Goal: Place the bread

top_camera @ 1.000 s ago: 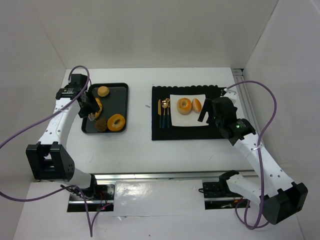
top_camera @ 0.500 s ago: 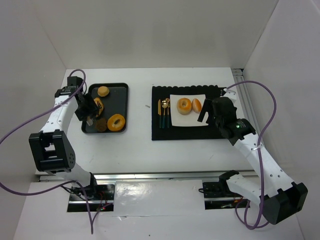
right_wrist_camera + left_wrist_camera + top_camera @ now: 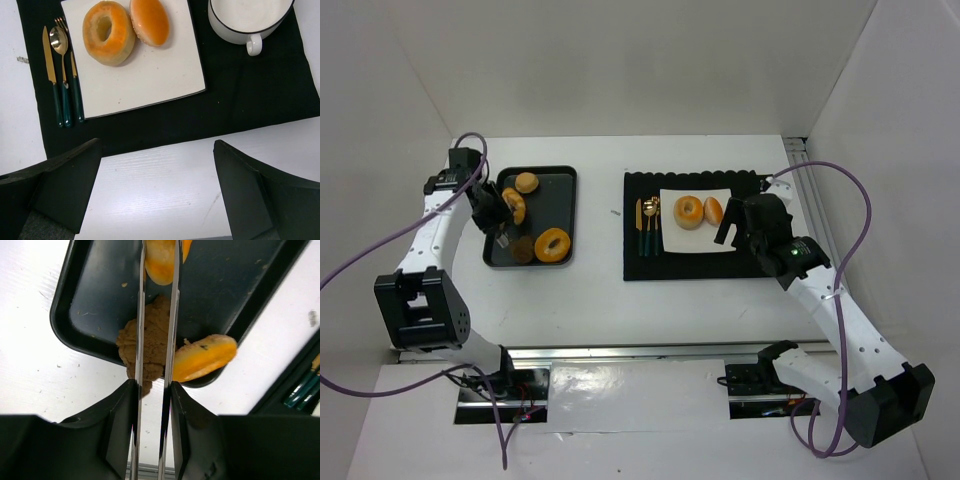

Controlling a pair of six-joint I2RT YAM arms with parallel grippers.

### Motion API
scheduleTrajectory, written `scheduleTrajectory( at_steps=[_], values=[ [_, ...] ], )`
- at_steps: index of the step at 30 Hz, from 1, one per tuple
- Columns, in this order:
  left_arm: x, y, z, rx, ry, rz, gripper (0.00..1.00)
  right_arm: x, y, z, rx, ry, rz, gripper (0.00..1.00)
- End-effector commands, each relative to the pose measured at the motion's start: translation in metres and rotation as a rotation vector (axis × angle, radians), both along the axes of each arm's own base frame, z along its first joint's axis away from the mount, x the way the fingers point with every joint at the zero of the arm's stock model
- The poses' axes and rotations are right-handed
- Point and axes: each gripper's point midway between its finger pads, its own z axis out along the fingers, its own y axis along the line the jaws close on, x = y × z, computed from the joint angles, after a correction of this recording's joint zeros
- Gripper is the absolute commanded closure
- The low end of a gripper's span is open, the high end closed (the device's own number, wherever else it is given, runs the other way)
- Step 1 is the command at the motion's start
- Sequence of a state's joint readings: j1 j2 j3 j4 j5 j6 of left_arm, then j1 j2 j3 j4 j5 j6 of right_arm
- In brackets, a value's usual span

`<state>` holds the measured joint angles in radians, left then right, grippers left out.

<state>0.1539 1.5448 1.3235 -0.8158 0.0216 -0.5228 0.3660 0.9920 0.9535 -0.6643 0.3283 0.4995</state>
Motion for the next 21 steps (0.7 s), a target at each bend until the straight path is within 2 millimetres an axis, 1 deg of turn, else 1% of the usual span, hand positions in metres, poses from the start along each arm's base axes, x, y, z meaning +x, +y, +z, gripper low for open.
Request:
scheduleTrajectory(
  at_steps=[1, 2, 3, 5, 6, 7, 8, 9, 10, 11, 12, 13, 14, 15, 16, 18, 19, 20, 21],
  values=[
    [0.014, -0.012, 0.069, 0.056, -0.187, -0.059, 0.83, 0.013, 0.003, 0.014, 0.021, -0.069, -0.002, 0.01],
    [0.015, -0.027, 0.075, 0.064, -0.196, -0.100, 0.85, 0.013, 0.003, 0.014, 0.021, -0.069, -0.002, 0.01],
    [0.018, -0.036, 0.081, 0.070, -0.215, -0.139, 0.87, 0.013, 0.001, 0.015, 0.016, -0.071, -0.009, 0.01],
    [0.023, -0.070, 0.098, 0.051, -0.275, -0.284, 0.88, 0.011, -0.001, 0.022, 0.028, -0.089, -0.031, 0.01],
    [0.019, -0.109, 0.100, 0.036, -0.298, -0.414, 0.88, 0.010, -0.004, 0.028, 0.029, -0.110, -0.039, 0.01],
    [0.018, -0.130, 0.108, 0.032, -0.331, -0.490, 0.88, 0.010, -0.003, 0.032, 0.036, -0.127, -0.040, 0.01],
    [0.016, -0.151, 0.111, 0.032, -0.358, -0.581, 0.88, 0.009, -0.006, 0.035, 0.034, -0.138, -0.048, 0.01],
    [0.011, -0.187, 0.116, 0.016, -0.398, -0.694, 0.88, 0.009, -0.009, 0.038, 0.036, -0.152, -0.067, 0.01],
    [0.008, -0.206, 0.112, 0.009, -0.393, -0.776, 0.89, 0.007, -0.012, 0.038, 0.034, -0.144, -0.087, 0.01],
    [0.004, -0.222, 0.111, 0.001, -0.390, -0.818, 0.89, 0.006, -0.014, 0.046, 0.038, -0.167, -0.094, 0.01],
    [-0.005, -0.251, 0.108, 0.004, -0.407, -0.918, 0.90, 0.003, -0.017, 0.047, 0.040, -0.168, -0.111, 0.01],
    [-0.011, -0.266, 0.106, 0.006, -0.407, -0.973, 0.92, 0.000, -0.022, 0.055, 0.037, -0.197, -0.132, 0.01],
    [-0.009, -0.274, 0.105, 0.056, -0.423, -0.992, 0.94, -0.003, -0.023, 0.061, 0.053, -0.213, -0.139, 0.01],
    [-0.010, -0.284, 0.095, 0.097, -0.414, -1.036, 0.94, -0.005, -0.026, 0.066, 0.056, -0.232, -0.148, 0.01],
    [-0.021, -0.306, 0.092, 0.117, -0.431, -1.091, 0.94, -0.010, -0.030, 0.075, 0.066, -0.266, -0.157, 0.01],
    [-0.022, -0.323, 0.087, 0.145, -0.452, -1.124, 0.94, -0.015, -0.033, 0.083, 0.082, -0.295, -0.170, 0.01],
    [-0.027, -0.336, 0.076, 0.148, -0.437, -1.165, 0.94, -0.016, -0.033, 0.085, 0.086, -0.305, -0.170, 0.01],
    [-0.027, -0.343, 0.073, 0.154, -0.439, -1.172, 0.94, -0.018, -0.036, 0.093, 0.089, -0.327, -0.181, 0.01],
    [-0.029, -0.348, 0.067, 0.160, -0.427, -1.194, 0.94, -0.018, -0.036, 0.093, 0.089, -0.327, -0.181, 0.01]
  ],
)
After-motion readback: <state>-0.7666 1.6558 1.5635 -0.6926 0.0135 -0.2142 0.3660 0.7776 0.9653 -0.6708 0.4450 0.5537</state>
